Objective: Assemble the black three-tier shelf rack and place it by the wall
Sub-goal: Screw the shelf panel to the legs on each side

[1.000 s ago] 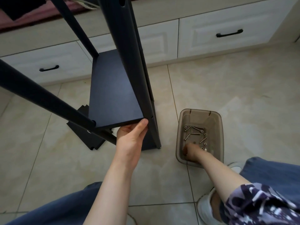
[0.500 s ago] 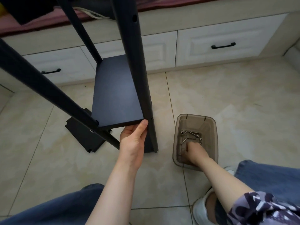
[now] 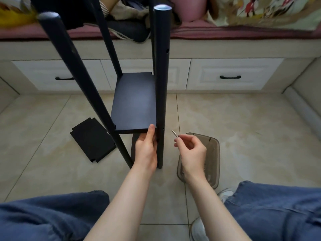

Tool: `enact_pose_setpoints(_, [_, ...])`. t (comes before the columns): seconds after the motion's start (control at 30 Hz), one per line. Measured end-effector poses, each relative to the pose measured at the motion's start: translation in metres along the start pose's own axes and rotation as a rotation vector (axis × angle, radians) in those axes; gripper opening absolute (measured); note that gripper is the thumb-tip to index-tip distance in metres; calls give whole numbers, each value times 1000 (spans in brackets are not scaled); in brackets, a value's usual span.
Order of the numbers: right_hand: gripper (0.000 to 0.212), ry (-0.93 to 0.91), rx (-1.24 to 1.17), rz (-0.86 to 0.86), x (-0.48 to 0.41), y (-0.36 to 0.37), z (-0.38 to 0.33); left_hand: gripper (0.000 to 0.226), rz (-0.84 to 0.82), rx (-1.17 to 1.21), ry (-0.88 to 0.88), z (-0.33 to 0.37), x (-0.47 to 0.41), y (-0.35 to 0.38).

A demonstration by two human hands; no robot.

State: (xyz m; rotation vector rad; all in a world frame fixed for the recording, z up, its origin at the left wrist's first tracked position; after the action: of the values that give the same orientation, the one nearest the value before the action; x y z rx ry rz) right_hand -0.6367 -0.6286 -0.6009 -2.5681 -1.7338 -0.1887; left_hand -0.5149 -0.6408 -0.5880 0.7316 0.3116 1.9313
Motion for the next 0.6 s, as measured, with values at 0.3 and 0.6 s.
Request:
enact_pose_setpoints(0.3, [12,-28,35,-116,21,11,-22,34,-31,-54,-2,6,2,-6])
enact_pose_setpoints(0.6, [9,-21,64,-74,7,8,-13,17,-55,-31,0,6,0,-7])
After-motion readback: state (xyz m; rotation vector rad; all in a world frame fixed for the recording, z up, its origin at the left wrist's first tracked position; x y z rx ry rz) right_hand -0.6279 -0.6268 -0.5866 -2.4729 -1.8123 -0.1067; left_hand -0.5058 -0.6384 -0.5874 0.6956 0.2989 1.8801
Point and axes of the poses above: each hand's wrist, its own x-axis away from the middle knuckle, its own y-axis out of the palm, z = x × y, the point moved 2 cm from there along -x, towards the middle knuckle, and after that the axes turned 3 degrees about y, right-handed, at the moved point
